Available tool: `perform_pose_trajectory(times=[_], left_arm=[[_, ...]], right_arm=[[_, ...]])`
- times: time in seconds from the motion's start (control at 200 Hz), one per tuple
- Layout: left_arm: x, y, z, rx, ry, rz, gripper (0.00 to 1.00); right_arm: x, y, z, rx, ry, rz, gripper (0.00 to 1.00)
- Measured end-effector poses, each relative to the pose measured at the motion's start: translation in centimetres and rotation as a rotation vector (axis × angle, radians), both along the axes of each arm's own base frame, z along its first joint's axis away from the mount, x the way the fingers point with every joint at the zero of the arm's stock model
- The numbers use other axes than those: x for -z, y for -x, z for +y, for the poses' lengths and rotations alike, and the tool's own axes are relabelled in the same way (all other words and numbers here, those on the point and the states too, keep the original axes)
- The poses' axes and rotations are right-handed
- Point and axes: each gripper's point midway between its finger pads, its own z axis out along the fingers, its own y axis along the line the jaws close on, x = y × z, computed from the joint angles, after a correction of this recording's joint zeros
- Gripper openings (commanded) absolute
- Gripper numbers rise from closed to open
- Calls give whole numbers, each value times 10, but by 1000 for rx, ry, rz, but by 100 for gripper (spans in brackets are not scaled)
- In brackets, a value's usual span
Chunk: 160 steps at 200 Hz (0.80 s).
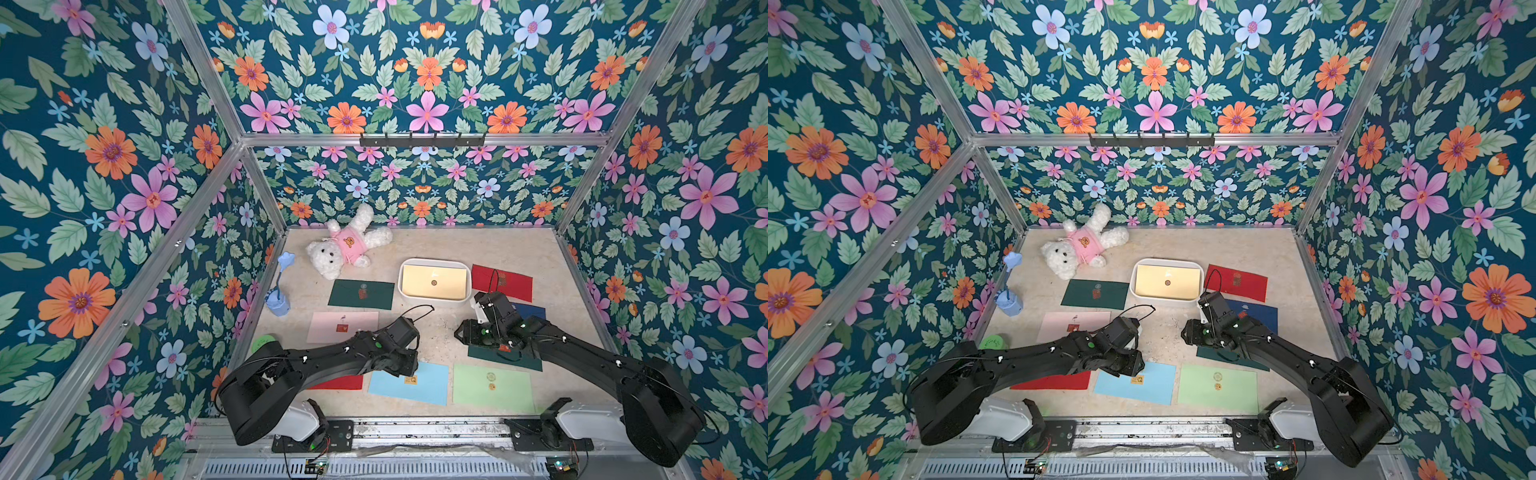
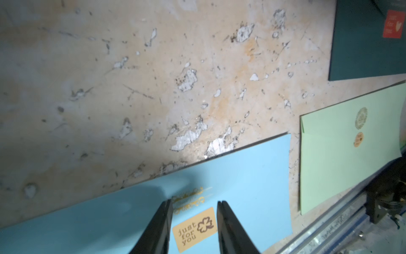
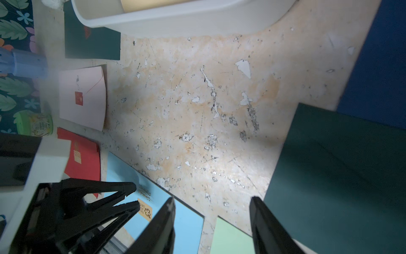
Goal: Put the sealed envelopes into the storage box
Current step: Move the envelope to the center of the board.
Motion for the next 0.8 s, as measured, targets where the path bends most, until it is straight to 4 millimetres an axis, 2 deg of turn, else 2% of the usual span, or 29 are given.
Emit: perform_pose_trajectory(times=[0.105, 0.45, 0.625, 0.695, 0.8], left_arm=[[7, -4, 1, -47, -21, 0, 39], [14, -26, -11, -133, -42, -57, 38], [15, -45, -24, -162, -45, -103, 39], [15, -58, -31, -190, -30, -132, 39], [15, -70, -33, -227, -18, -143, 39]], right_arm=[[-4, -2, 2, 0, -7, -10, 57], [-10, -5, 2, 1, 0, -17, 58], [-12, -9, 0, 13, 14, -32, 58], [-11, -9, 0, 13, 18, -28, 57], [-9, -8, -1, 12, 21, -23, 57]])
